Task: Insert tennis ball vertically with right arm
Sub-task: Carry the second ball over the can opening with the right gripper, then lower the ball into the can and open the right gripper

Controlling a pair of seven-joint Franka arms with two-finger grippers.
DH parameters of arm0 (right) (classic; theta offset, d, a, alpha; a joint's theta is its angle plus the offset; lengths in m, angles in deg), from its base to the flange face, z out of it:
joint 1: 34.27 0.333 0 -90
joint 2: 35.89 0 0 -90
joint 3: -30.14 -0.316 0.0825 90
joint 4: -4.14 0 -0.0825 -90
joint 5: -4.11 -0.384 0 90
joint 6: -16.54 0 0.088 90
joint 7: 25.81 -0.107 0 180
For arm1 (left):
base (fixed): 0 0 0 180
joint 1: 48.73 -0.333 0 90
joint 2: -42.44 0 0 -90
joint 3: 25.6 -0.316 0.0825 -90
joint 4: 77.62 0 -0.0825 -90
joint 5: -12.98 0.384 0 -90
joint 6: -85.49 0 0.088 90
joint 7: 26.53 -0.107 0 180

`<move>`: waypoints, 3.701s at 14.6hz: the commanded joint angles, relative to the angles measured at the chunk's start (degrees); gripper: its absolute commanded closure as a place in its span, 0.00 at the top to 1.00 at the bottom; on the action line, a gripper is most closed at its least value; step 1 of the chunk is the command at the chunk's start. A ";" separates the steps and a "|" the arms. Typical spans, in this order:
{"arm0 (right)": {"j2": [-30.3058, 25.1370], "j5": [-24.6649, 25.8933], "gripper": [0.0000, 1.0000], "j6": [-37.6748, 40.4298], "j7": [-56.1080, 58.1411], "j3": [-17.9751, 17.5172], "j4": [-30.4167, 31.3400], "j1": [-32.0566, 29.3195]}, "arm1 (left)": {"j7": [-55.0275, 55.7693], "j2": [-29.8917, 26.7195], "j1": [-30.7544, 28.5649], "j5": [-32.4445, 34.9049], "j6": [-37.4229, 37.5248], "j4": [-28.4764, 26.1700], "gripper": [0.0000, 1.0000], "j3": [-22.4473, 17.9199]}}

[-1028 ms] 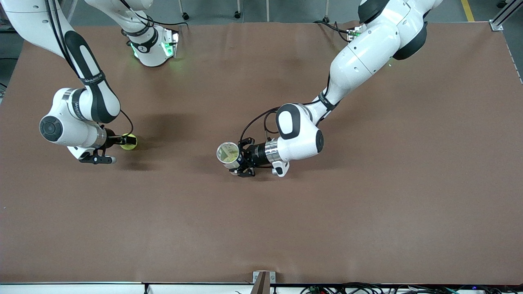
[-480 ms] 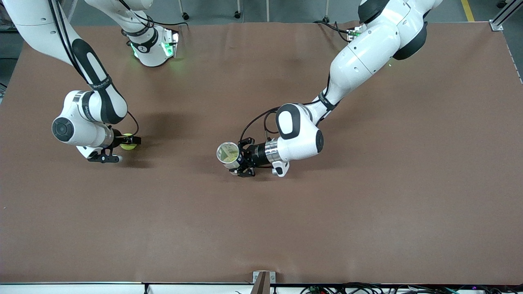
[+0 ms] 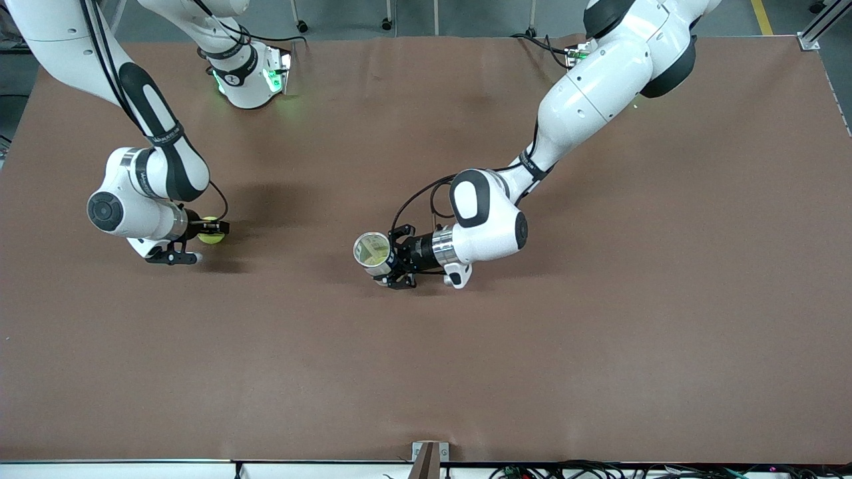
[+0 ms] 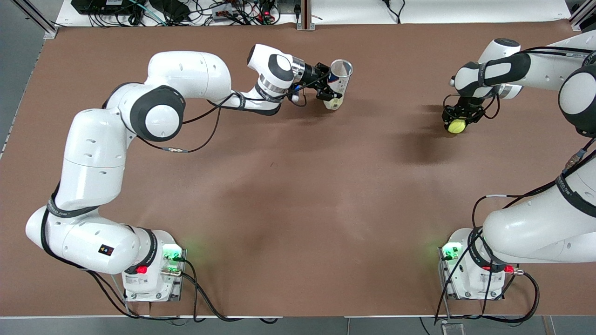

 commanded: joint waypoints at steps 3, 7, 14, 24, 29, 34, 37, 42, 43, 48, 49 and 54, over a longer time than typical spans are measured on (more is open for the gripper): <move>-8.92 0.58 0.38 21.32 -5.34 -0.44 -10.00 7.47 | 0.39 -0.60 0.16 -1.26 -0.13 0.35 0.73 0.08; -8.22 -1.17 0.37 34.55 -16.41 -0.53 -27.58 15.37 | 0.74 -0.87 0.34 -1.26 -0.30 0.35 0.73 0.08; 0.63 -7.85 0.37 33.33 -39.87 -0.44 -45.25 26.63 | 0.83 -0.87 0.34 -1.26 -0.39 0.35 0.73 0.08; 7.68 -8.73 0.37 24.37 -54.23 -0.44 -49.50 34.64 | 0.56 -0.78 0.25 -1.26 -0.48 0.44 0.73 0.08; 9.18 -8.73 0.37 23.14 -54.68 -0.44 -49.50 36.22 | 0.39 -0.69 0.25 -1.26 -0.48 0.44 0.73 0.08; 9.71 -8.65 0.38 23.05 -54.59 -0.35 -49.41 36.84 | 0.21 -0.69 -0.19 -1.26 -0.48 0.35 0.73 0.08; 9.88 -8.65 0.55 23.05 -54.59 -0.35 -49.41 36.84 | 0.21 -0.69 -0.19 -1.26 -0.48 0.35 0.73 0.08; 10.06 -8.73 0.83 21.47 -54.68 -0.35 -49.50 36.84 | 0.21 -0.69 -0.19 -1.26 -0.48 0.35 0.73 0.08; 10.06 -8.65 1.00 21.20 -54.59 -0.35 -49.41 36.93 | 0.30 -0.69 -0.19 -1.26 -0.48 0.35 0.73 0.08; 9.80 -8.56 1.00 21.64 -54.15 -0.27 -49.50 36.84 | 0.48 -0.69 -0.10 -1.26 -0.48 0.27 0.73 0.08; 9.10 -8.38 1.00 22.16 -53.98 -0.26 -49.58 36.40 | 0.48 -0.69 -0.10 -1.26 -0.48 0.27 0.73 0.08; -0.81 -8.12 1.00 38.22 -51.01 0.09 -48.62 30.88 | 0.65 -0.51 -0.10 -1.43 -0.48 0.27 0.74 0.08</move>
